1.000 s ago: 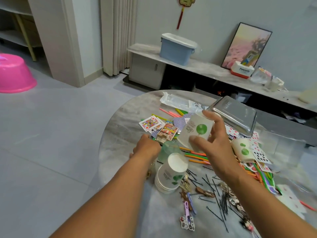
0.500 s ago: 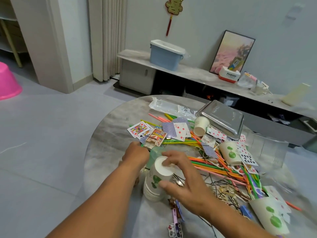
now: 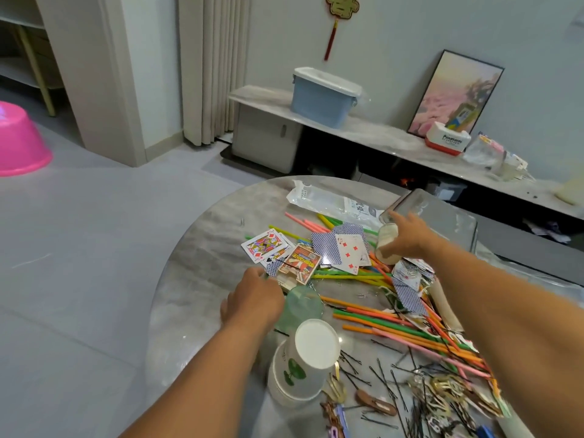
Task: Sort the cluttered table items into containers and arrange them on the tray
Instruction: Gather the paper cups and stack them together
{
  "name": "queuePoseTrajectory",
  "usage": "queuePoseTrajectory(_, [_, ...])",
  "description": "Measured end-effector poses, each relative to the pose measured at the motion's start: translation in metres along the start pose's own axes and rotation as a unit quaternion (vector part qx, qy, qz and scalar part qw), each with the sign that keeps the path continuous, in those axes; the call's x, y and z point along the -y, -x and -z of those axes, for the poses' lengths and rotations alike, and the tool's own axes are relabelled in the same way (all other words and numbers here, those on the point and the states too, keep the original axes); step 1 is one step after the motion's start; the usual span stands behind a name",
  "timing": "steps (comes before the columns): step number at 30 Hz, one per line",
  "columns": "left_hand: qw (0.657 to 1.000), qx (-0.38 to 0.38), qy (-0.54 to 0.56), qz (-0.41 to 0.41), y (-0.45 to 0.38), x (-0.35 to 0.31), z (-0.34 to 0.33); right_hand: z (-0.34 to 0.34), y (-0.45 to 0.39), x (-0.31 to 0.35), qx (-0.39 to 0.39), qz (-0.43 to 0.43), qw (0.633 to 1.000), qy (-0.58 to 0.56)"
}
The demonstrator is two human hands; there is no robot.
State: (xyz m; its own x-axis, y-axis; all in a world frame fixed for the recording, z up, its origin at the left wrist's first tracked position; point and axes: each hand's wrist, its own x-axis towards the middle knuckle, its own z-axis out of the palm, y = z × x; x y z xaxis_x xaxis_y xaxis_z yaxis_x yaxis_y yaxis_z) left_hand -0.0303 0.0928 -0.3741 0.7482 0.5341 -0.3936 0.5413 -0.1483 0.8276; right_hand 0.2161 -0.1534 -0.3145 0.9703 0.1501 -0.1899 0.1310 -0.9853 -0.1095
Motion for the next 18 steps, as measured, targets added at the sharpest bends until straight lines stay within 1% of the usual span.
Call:
queuePoseTrajectory(2, [1.000, -0.009, -0.002, -0.005, -0.004, 0.001, 0.002, 0.001, -0.009, -0.006, 0.057, -0.004, 0.997, -0.043])
queuePoseTrajectory(3, [1.000, -0.015, -0.003, -0.006, -0.006, 0.000, 0.003, -0.001, -0.010, -0.008, 0.066, -0.002, 0.996, -0.051])
queuePoseTrajectory(5, [1.000, -0.020, 0.002, -0.006, -0.007, -0.001, 0.005, -0.004, -0.009, -0.009, 0.040, 0.014, 0.998, -0.040])
queuePoseTrajectory(7, [1.000, -0.021, 0.013, -0.005, -0.005, -0.002, 0.006, -0.004, -0.002, -0.006, 0.002, 0.035, 0.997, -0.070])
queuePoseTrajectory(9, [1.000, -0.021, 0.022, -0.001, -0.001, -0.005, 0.008, 0.001, 0.015, 0.004, -0.022, 0.045, 0.985, -0.164])
queuePoseTrajectory(11, [0.999, -0.025, 0.044, -0.011, 0.003, -0.008, 0.010, 0.013, 0.039, 0.015, -0.006, 0.066, 0.964, -0.259])
queuePoseTrajectory(12, [0.998, -0.032, 0.058, -0.021, 0.005, -0.012, 0.012, 0.019, 0.055, 0.021, 0.025, 0.079, 0.953, -0.291])
queuePoseTrajectory(14, [0.995, -0.041, 0.073, -0.055, 0.015, -0.022, 0.018, 0.032, 0.093, 0.030, 0.126, 0.076, 0.927, -0.346])
queuePoseTrajectory(16, [0.990, -0.041, 0.092, -0.101, 0.026, -0.031, 0.023, 0.040, 0.130, 0.037, 0.225, 0.074, 0.884, -0.402])
queuePoseTrajectory(17, [0.987, -0.040, 0.105, -0.117, 0.032, -0.036, 0.026, 0.042, 0.146, 0.040, 0.259, 0.085, 0.867, -0.416])
queuePoseTrajectory(18, [0.984, -0.031, 0.119, -0.128, 0.038, -0.039, 0.030, 0.042, 0.162, 0.044, 0.283, 0.098, 0.858, -0.417])
